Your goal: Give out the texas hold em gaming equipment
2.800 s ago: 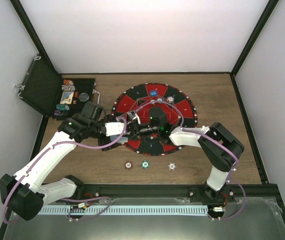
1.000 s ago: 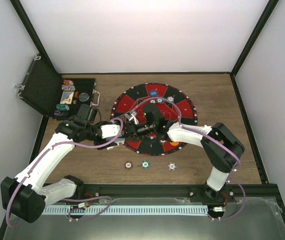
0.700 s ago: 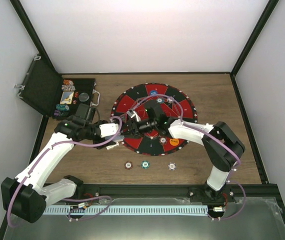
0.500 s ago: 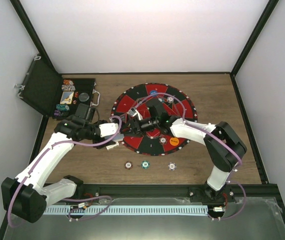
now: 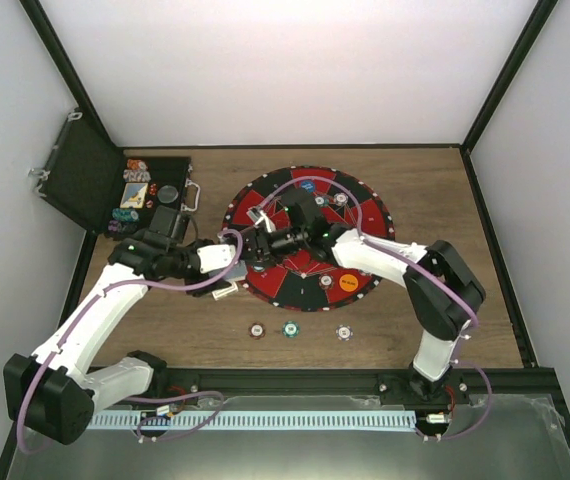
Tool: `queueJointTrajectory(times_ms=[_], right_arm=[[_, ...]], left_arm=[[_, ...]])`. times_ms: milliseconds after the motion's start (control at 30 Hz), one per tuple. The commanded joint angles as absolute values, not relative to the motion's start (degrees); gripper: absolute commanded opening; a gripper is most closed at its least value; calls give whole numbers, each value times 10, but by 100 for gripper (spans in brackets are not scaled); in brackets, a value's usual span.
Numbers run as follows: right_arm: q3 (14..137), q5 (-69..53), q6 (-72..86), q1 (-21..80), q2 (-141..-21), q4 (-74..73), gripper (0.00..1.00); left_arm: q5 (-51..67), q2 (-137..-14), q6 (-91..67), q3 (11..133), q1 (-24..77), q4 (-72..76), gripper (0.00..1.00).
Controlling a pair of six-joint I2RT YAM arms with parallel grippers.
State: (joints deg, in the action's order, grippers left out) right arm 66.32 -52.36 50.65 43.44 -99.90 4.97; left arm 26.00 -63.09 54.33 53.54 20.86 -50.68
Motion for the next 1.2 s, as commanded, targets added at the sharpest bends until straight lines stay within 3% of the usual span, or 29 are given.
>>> queueJointTrajectory(times_ms=[0, 367, 1167], right_arm=[[698, -533, 528, 456, -1042, 73, 64], [706, -533, 522, 452, -1070, 55, 60], [646, -533, 512, 398, -937, 33, 48]], left_arm=[[280, -635, 543, 556, 206, -499, 4], [270, -625, 541, 553, 206, -496, 4], [256, -630, 536, 546, 205, -487, 4]])
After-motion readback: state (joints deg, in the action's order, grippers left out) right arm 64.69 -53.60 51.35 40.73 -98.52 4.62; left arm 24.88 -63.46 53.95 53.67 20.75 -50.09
